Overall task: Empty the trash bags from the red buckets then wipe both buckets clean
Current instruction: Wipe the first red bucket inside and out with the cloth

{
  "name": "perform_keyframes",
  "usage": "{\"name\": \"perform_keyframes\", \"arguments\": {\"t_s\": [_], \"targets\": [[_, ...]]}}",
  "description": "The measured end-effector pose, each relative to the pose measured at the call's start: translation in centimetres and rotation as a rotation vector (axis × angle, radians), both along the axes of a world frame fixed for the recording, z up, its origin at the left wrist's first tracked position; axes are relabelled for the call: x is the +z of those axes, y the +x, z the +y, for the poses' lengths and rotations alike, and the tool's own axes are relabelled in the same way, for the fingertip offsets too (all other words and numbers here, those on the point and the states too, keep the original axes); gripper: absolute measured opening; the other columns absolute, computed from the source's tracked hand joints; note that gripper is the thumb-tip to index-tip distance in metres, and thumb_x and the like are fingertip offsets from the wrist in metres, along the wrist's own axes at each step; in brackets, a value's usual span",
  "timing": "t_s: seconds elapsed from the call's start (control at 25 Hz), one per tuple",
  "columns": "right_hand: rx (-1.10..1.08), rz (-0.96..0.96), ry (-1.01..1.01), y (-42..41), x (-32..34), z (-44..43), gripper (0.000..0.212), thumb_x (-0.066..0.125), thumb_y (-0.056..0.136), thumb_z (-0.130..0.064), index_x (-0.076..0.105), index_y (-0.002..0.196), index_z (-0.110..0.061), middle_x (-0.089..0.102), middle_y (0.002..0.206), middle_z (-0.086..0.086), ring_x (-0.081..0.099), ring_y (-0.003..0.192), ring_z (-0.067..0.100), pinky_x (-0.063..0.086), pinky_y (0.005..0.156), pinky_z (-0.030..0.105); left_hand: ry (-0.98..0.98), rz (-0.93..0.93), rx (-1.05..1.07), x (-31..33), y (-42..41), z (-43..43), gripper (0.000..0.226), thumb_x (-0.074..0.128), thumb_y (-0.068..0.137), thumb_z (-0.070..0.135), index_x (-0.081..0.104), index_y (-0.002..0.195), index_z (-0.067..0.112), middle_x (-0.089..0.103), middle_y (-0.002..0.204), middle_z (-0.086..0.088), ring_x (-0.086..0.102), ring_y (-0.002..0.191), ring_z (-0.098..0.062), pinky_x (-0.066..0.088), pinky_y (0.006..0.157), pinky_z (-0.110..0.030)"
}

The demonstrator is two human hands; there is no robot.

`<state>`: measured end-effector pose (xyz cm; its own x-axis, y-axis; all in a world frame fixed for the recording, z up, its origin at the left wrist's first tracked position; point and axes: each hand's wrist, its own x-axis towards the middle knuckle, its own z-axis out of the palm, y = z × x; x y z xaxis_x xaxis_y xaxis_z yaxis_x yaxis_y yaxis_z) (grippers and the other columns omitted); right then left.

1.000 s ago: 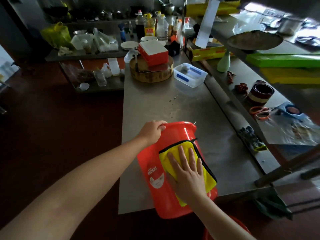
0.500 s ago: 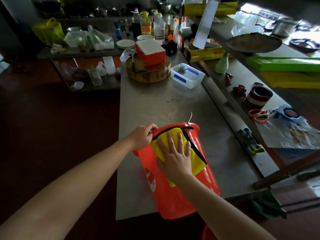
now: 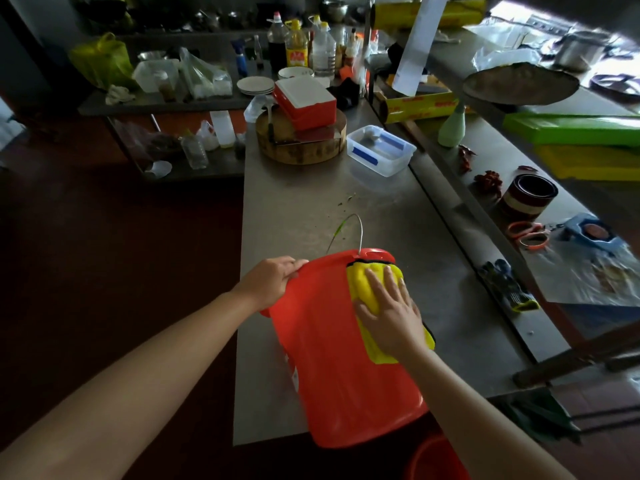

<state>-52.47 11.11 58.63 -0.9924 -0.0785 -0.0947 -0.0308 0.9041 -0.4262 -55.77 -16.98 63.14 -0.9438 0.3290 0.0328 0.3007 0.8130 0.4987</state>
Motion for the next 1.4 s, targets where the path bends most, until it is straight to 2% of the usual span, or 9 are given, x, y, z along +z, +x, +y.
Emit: {"name": "perform_keyframes", "arguments": {"t_s": [0.16,0.32,0.44,0.6,0.76,0.96,1.12,1.24,1.4], "targets": [[-0.059,-0.100,-0.114,-0.6,-0.1,0.7,0.073,0.039,0.089,-0.071,0.004,0.152,-0.059,-0.003,0.168,-0.015,-0.001,0.156,0.017,0.022,0.121,0.050,-0.032,0.029,-0.009,1.0,-0.4,0.4,0.038,0.053,0.103,0.020,0.057,0.140,0.011,0.067,0.124,-0.002,0.062,0.113,-0.016,0.048,0.101,-0.031],[0.048,0.054,0.075,1.7,0.3,-2.6,0.071,0.027,0.091,-0.074,-0.003,0.153,-0.056,-0.013,0.168,-0.009,-0.013,0.155,0.029,0.010,0.122,0.055,-0.108,-0.017,-0.019,1.9,-1.6,1.2,0.040,0.052,0.103,0.013,0.053,0.143,0.014,0.071,0.119,-0.007,0.065,0.110,-0.022,0.049,0.097,-0.032],[0.220,0.220,0.211,4.1,0.1,-6.3,0.069,0.028,0.092,-0.071,0.009,0.156,-0.051,-0.013,0.169,-0.004,-0.019,0.153,0.036,0.002,0.121,0.064,-0.228,-0.054,-0.075,1.8,-1.8,0.9,0.045,0.048,0.104,0.016,0.045,0.150,0.018,0.066,0.124,-0.011,0.062,0.114,-0.026,0.047,0.096,-0.034],[0.255,0.280,0.262,5.2,-0.7,-8.2,0.069,0.033,0.095,-0.067,0.014,0.158,-0.047,-0.012,0.169,-0.001,-0.019,0.152,0.039,0.002,0.119,0.068,-0.235,-0.109,-0.114,1.7,-1.7,-0.5,0.052,0.048,0.105,0.023,0.033,0.154,0.029,0.063,0.133,-0.011,0.060,0.120,-0.026,0.048,0.100,-0.038],[0.274,0.273,0.239,4.7,-0.6,-7.9,0.069,0.032,0.094,-0.069,0.014,0.157,-0.049,-0.009,0.169,-0.004,-0.017,0.153,0.036,0.003,0.120,0.066,-0.153,-0.071,-0.057,1.0,-1.6,-0.4,0.049,0.052,0.104,0.023,0.040,0.151,0.032,0.069,0.125,-0.008,0.065,0.111,-0.022,0.051,0.094,-0.033],[0.042,0.068,0.053,2.2,-0.8,-1.5,0.067,0.029,0.092,-0.074,0.003,0.152,-0.060,-0.003,0.169,-0.010,-0.003,0.156,0.027,0.016,0.122,0.051,-0.147,-0.098,-0.002,0.5,-1.7,-0.6,0.047,0.052,0.103,0.023,0.043,0.148,0.036,0.070,0.123,0.002,0.066,0.100,-0.001,0.043,0.087,-0.012],[-0.128,-0.169,-0.230,1.8,-0.9,1.9,0.065,0.039,0.096,-0.065,0.006,0.152,-0.060,0.000,0.169,-0.013,0.003,0.156,0.017,0.023,0.121,0.047,-0.141,-0.132,0.032,0.6,-1.7,-0.2,0.046,0.052,0.104,0.026,0.043,0.146,0.040,0.071,0.109,0.015,0.053,0.064,0.022,0.037,0.065,-0.001],[-0.024,-0.027,-0.026,3.7,-0.7,-0.5,0.066,0.026,0.095,-0.071,-0.004,0.152,-0.060,-0.009,0.169,-0.010,-0.008,0.156,0.023,0.014,0.124,0.049,-0.146,-0.131,0.039,0.9,-1.7,0.0,0.045,0.051,0.104,0.025,0.044,0.146,0.039,0.066,0.103,0.022,0.055,0.070,0.025,0.038,0.057,-0.002],[0.248,0.200,0.233,7.3,-0.2,-5.6,0.065,0.022,0.095,-0.068,0.000,0.155,-0.055,-0.019,0.167,-0.004,-0.025,0.150,0.038,-0.005,0.120,0.062,-0.146,-0.101,0.045,1.0,-1.7,0.3,0.045,0.052,0.104,0.025,0.046,0.146,0.038,0.073,0.112,0.007,0.067,0.089,-0.002,0.036,0.062,-0.002]]}}
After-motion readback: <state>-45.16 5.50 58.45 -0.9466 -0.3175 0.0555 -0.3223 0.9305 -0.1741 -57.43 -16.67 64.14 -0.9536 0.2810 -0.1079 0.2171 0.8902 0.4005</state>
